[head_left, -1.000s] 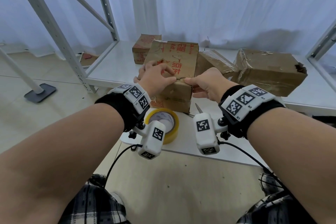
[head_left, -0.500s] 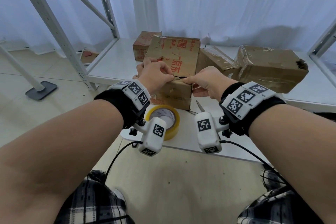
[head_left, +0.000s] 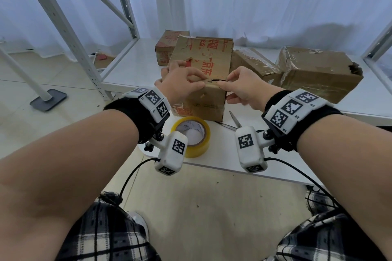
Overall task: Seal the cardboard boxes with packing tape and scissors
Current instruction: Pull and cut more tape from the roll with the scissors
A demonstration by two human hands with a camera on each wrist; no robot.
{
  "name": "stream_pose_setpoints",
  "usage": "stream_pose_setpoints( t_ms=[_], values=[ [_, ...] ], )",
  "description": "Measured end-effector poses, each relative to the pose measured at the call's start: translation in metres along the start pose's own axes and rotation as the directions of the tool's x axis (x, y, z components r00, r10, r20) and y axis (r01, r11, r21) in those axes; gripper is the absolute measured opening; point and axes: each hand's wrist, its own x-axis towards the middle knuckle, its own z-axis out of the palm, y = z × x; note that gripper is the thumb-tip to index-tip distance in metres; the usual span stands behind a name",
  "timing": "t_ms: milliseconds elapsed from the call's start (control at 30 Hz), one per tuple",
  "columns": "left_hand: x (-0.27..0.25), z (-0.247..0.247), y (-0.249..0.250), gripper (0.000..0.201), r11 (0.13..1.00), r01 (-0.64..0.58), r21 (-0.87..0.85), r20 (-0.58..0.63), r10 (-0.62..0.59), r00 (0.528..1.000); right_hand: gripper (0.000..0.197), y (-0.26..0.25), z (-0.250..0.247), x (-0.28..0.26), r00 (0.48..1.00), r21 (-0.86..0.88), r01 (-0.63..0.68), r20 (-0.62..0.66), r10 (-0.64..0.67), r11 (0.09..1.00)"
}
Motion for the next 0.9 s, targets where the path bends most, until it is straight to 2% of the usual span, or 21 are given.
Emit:
stream_pose_setpoints(
  t_ms=[67, 167, 267, 367, 667, 900],
  values=[
    [0.001, 0.0, -0.001, 0.025, 1.0, -0.012, -0.013, 0.023, 0.012, 1.0, 0.029, 0.001, -0.003, 0.001, 0.999, -0.017, 0.036, 0.012, -0.036, 0.999],
    [0.001, 0.001, -0.001, 0.016, 1.0, 0.018, -0.023, 0.038, -0.017, 0.999, 0.026, 0.002, -0.007, 0.002, 0.992, -0.083, 0.118, 0.06, -0.114, 0.989],
    [0.002, 0.001, -0.001, 0.013, 0.999, 0.041, 0.009, -0.02, -0.041, 0.999, 0.026, 0.002, -0.009, 0.002, 0.985, -0.09, 0.155, 0.086, -0.147, 0.984],
    [0.002, 0.001, 0.001, 0.014, 0.998, 0.053, 0.029, -0.054, -0.052, 0.997, 0.028, 0.002, -0.009, 0.005, 0.982, -0.1, 0.164, 0.106, -0.153, 0.981],
    [0.004, -0.001, 0.006, 0.014, 0.986, 0.051, 0.161, -0.028, -0.047, 0.999, 0.021, -0.001, -0.007, 0.011, 0.978, -0.259, 0.204, 0.092, -0.186, 0.944],
    [0.009, -0.003, 0.012, 0.016, 0.972, -0.06, 0.226, 0.022, 0.057, 0.998, 0.023, -0.003, -0.008, 0.009, 0.981, -0.252, 0.167, 0.137, -0.136, 0.953]
  ],
)
